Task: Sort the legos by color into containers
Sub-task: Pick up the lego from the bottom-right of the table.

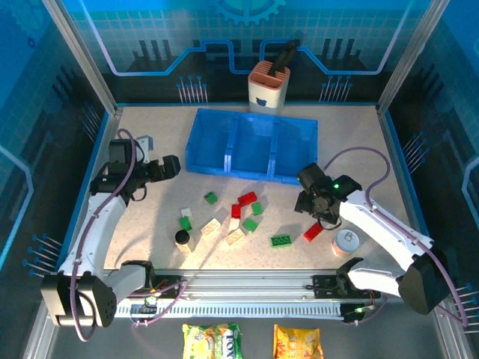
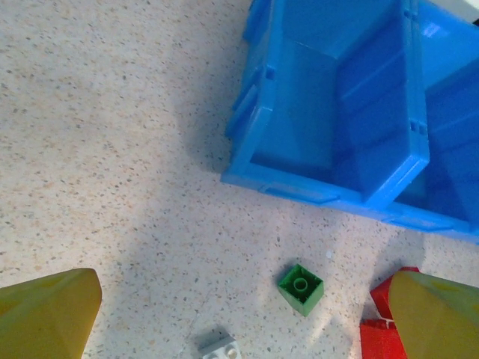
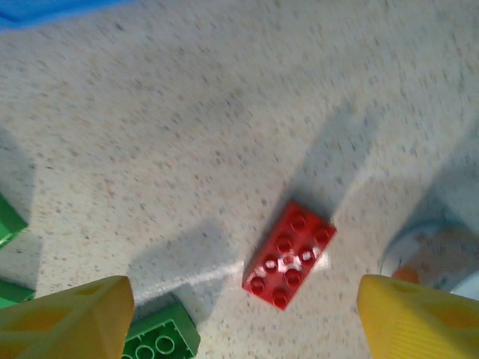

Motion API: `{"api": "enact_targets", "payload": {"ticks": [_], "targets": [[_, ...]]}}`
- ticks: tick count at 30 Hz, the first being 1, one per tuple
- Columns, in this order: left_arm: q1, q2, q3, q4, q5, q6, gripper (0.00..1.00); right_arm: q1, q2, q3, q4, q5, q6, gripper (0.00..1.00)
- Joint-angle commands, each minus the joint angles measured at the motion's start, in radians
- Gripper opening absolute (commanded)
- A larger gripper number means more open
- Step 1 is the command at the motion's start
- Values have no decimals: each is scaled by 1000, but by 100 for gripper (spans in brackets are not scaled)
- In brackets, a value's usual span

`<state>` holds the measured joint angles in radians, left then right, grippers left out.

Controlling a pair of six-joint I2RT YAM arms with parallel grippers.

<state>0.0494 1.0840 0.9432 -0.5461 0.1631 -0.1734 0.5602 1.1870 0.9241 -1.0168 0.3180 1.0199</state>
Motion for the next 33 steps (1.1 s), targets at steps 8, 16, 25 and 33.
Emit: {"api": "enact_targets", "payload": {"ticks": [8, 16, 25, 33], "targets": [[3, -14, -24, 0, 27, 52, 99, 74, 41, -106, -32, -11, 336, 70], [6, -16, -26, -3, 21, 57, 99, 73, 94, -181, 123, -61, 365, 67], [5, -21, -30, -8, 13, 59, 99, 65, 182, -204, 201, -79, 360, 67], [6, -21, -31, -9, 10, 57, 99, 37, 162, -228, 185, -72, 363, 67]]}}
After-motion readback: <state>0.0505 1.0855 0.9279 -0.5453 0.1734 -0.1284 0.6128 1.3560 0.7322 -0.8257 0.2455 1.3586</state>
